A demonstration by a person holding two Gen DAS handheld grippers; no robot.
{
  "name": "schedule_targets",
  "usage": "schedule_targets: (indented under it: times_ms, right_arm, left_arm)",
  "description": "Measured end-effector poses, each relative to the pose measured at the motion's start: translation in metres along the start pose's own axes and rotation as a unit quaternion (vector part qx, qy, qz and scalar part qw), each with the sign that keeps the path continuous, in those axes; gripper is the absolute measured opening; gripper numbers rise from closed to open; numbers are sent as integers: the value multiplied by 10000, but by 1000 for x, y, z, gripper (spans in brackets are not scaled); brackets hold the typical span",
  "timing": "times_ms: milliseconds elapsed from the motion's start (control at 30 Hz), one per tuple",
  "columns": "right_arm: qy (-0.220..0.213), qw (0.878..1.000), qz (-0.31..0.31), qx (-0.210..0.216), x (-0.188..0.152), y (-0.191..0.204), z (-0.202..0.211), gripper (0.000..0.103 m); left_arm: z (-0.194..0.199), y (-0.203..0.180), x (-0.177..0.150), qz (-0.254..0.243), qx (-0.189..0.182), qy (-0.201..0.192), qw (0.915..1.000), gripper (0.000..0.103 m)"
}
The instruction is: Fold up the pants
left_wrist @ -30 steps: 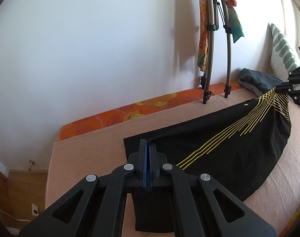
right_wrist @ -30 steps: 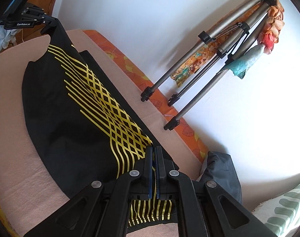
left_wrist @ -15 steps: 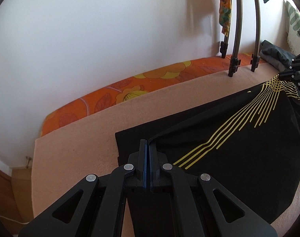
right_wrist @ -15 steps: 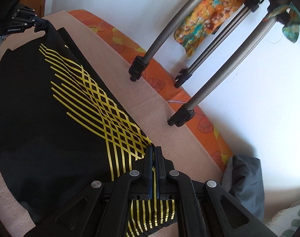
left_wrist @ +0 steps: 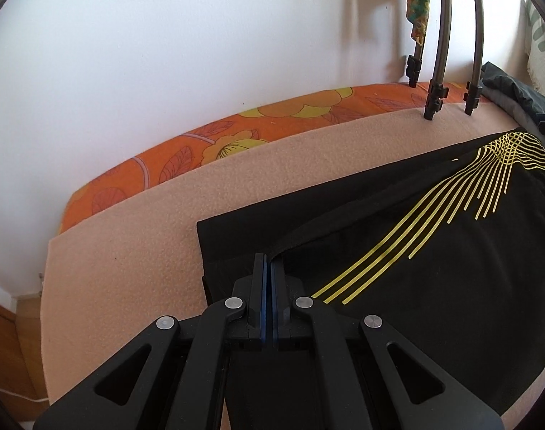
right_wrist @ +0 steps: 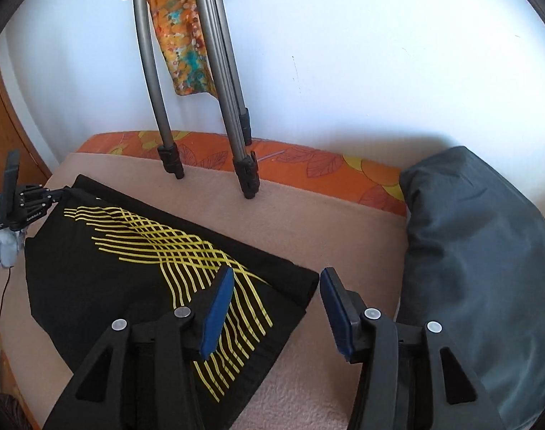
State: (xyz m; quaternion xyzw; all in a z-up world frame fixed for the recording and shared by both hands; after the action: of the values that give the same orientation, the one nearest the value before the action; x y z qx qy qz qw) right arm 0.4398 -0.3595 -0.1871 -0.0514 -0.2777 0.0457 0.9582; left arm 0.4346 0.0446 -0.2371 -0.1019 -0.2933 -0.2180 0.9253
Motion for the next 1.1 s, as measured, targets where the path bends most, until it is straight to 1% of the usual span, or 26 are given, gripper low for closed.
schedule_targets:
  times_ms: [100, 167, 200, 233, 267, 333, 433, 500, 567, 600, 633, 700, 733, 767, 867, 967, 1000, 1100]
  right_arm:
    - [349, 9994, -24, 20, -16, 2, -11, 52]
    - [482, 9988, -7, -59, -23, 3, -19, 52]
    - [529, 9986, -49, -5, -24, 4, -24, 52]
    - [577, 9982, -129, 72, -24, 6, -27, 48]
    - [615, 9977, -229, 154, -24, 6, -30, 42]
    - [663, 9968, -401, 219, -24, 4, -33, 39]
    - [782, 9945, -617, 321, -27, -1, -35, 40]
    - [873, 9923, -819, 320, -28, -5, -37, 47]
    - [909, 9914, -867, 372, -30, -4, -38, 48]
    - [937, 9910, -857, 420, -29, -3, -40, 45]
    - [950, 9907, -868, 441, -30, -2, -40, 34]
    - [849, 9920, -889, 297, -29, -2, -36, 28]
    - [762, 9929, -881, 236, -27, -2, -32, 22]
    - [676, 9939, -859, 161, -24, 0, -29, 20]
    - [365, 9976, -563, -191, -16, 4, -14, 17]
    - [42, 9984, -90, -559, -6, 13, -4, 17]
    - [-31, 9983, 3, -586, -2, 16, -3, 17]
    - [19, 9981, 16, -619, 4, 18, -14, 17]
  left_arm:
    - [2, 2, 0, 13, 15, -44, 10000, 1]
    - [2, 2, 1, 7, 35, -34, 10000, 1]
    - [2, 2, 1, -4, 36, -30, 10000, 1]
    - [1, 3, 1, -17, 47, -23, 10000, 1]
    - [2, 3, 1, -26, 67, -17, 10000, 1]
    - [3, 4, 2, -30, 67, -28, 10000, 1]
    - [4, 6, 2, -35, 77, -38, 10000, 1]
    - [4, 6, 3, -26, 85, -56, 9999, 1]
    - [5, 4, 3, -11, 77, -61, 10000, 1]
    - [5, 4, 2, -17, 78, -61, 9999, 1]
    - [4, 4, 2, -30, 83, -46, 10000, 1]
    - [5, 2, 1, -81, 88, -13, 9999, 1]
    - [5, 1, 0, -112, 92, -1, 9999, 1]
    - [6, 1, 1, -133, 91, 1, 9999, 1]
    - [9, 4, 3, -121, 105, -18, 9999, 1]
    - [11, 14, 6, 68, 120, -94, 9999, 1]
    - [10, 17, 6, 118, 122, -106, 9998, 1]
    - [3, 23, 8, 163, 141, -52, 9998, 1]
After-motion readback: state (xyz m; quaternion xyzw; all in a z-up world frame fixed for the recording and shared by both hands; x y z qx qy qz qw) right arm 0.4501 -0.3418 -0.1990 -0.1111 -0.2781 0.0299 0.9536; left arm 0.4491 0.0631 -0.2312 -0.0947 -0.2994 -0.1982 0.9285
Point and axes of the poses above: each gripper's, at about its wrist camera, not at the fingertips, and z roughly against the way its jaws point, y to its left, x to its top, the point moved 10 cm from there along -z, roughly the way its jaws point, and after that the axes turned 15 degrees about -x, right-handed, at the moved point
